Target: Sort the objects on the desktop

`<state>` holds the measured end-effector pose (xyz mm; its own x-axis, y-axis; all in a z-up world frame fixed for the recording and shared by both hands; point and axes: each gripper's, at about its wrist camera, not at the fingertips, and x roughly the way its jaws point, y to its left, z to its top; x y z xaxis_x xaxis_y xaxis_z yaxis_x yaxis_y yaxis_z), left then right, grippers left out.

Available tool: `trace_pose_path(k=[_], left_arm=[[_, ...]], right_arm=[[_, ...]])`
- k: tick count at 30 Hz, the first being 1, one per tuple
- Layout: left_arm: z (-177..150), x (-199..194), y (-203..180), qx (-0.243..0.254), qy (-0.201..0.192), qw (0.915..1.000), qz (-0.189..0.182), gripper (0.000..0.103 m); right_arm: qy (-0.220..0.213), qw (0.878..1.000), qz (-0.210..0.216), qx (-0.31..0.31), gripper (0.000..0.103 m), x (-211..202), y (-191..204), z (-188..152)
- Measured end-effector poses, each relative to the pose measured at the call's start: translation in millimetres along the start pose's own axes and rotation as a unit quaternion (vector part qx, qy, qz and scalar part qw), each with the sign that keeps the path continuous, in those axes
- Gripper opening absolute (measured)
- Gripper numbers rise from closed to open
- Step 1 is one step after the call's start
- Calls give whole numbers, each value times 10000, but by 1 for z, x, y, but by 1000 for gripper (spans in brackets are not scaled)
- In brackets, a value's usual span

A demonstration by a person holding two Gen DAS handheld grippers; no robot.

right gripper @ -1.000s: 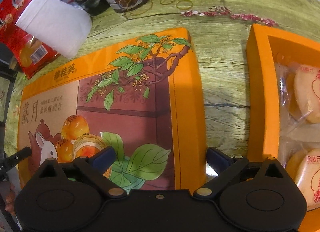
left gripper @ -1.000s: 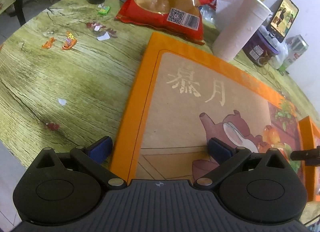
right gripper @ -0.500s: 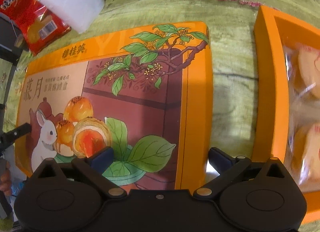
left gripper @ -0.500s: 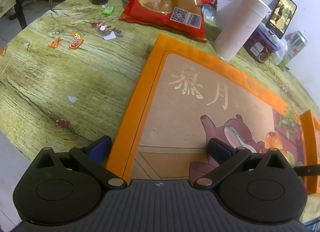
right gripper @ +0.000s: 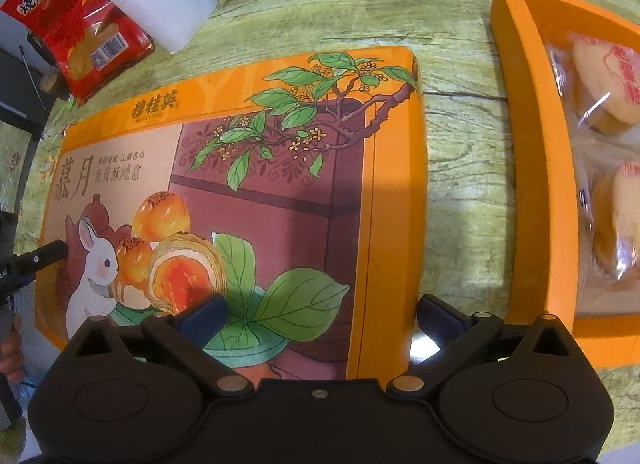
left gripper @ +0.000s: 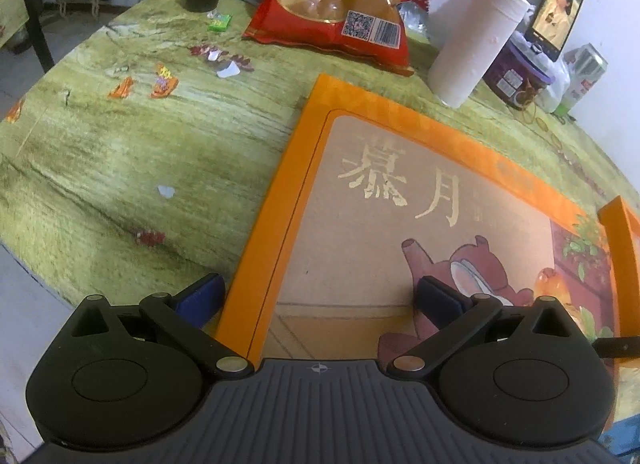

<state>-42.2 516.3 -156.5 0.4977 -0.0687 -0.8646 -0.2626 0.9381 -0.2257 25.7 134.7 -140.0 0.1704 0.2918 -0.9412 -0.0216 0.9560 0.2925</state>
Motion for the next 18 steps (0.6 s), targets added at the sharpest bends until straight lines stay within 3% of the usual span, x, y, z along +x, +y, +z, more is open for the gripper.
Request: trace_pose_path(k=[18], left_arm=[[7, 6, 0, 145, -49, 9999, -40, 103]], right_arm=[[-209, 9984, 194, 495, 103, 3, -5, -9]])
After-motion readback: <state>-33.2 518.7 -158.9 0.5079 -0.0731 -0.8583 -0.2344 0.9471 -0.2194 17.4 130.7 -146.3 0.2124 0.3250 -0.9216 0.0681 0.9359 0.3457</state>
